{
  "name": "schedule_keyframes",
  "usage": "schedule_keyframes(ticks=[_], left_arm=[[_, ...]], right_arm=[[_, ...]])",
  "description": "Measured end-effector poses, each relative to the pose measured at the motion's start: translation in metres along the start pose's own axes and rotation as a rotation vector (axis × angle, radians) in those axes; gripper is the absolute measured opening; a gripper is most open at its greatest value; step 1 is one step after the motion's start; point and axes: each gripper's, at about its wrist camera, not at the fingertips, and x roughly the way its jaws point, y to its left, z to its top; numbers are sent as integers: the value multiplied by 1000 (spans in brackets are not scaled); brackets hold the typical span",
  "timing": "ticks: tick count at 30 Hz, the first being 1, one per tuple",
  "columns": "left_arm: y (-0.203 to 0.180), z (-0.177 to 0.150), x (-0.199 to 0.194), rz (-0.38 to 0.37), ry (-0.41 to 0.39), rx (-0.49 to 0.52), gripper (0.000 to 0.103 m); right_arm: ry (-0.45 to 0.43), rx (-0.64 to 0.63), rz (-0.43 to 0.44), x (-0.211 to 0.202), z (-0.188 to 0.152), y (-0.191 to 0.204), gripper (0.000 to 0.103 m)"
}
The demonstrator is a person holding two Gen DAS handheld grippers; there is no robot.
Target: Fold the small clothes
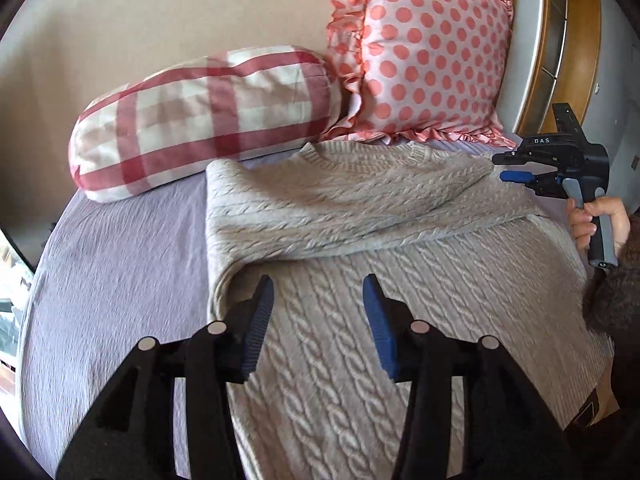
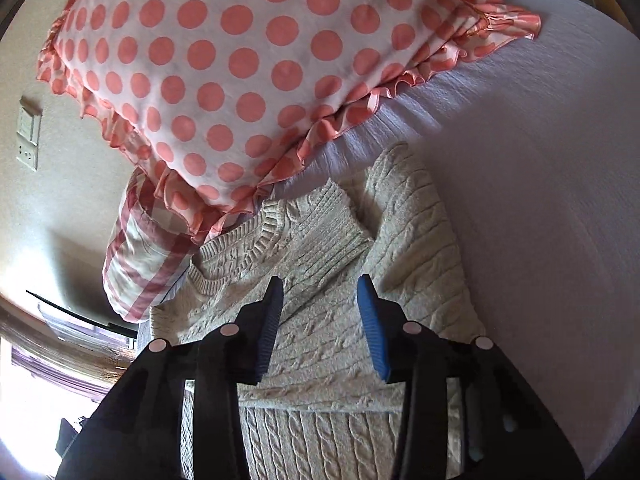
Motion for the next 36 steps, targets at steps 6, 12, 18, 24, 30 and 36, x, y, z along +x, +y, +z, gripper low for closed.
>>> schedule_keyframes(ticks=[6,12,18,24,30,36], left_arm=[[40,-30,-16,-12,18,-145,55],[62,-51,-27,-56,25,-249,63],[59,-79,-35,-127,50,-280,63],[49,-109,-52,-186,67,-290,69],[36,-136,-62,-218,90,-288,69],[20,-158,-77,-253,69,-279,69]], right_arm=[[-39,54,30,25,12,-2,10],[-209,-35,68,-47,-12,13,9],[-97,-10,-70,-50,-41,-18,10],[-170,-103,-73,-121,-90,-24,59],[-135,-150,-106,-165,-150,-59,45],[-77,-119,-49,-171,-199,-89,41]])
